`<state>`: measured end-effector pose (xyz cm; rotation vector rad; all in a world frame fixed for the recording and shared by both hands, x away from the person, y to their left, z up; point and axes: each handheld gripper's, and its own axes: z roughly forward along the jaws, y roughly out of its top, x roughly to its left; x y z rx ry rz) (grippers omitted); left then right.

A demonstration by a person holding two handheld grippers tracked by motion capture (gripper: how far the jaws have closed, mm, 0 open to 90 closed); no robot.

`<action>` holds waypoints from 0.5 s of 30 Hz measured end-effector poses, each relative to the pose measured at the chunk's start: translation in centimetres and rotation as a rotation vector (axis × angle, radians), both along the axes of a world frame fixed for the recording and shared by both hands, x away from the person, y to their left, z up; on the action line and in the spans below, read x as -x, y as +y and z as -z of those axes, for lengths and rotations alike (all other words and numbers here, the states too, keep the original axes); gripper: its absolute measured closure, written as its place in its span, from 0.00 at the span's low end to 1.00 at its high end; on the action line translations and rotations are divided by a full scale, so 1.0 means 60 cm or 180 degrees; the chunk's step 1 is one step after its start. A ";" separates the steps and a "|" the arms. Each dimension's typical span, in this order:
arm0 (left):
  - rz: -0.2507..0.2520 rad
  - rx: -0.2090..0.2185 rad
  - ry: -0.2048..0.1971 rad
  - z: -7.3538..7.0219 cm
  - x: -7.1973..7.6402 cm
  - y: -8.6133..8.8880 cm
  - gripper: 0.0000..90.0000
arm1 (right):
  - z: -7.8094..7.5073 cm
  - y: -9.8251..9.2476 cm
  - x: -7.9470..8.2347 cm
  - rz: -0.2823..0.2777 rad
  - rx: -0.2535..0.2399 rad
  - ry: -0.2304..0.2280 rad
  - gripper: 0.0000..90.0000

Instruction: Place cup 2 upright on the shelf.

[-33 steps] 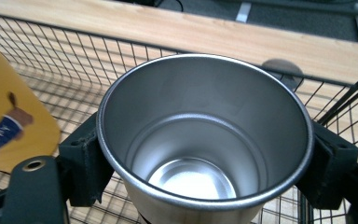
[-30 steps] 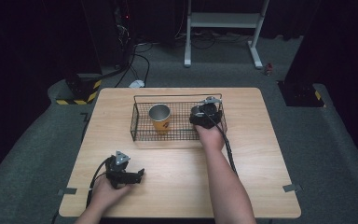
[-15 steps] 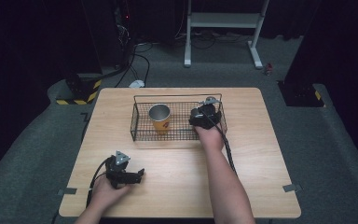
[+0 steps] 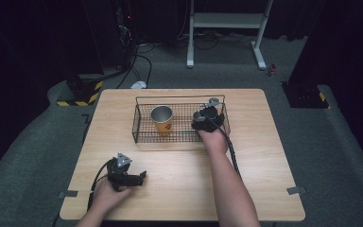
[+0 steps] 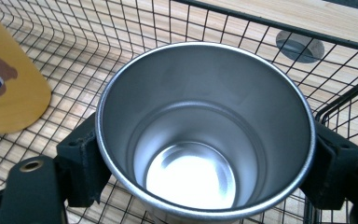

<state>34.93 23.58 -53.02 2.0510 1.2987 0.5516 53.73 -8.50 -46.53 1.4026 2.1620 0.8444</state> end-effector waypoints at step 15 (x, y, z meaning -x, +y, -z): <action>-0.0001 0.0004 -0.0001 0.000 0.000 0.000 0.00 | 0.001 -0.006 0.001 0.0015 -0.0029 0.0110 0.12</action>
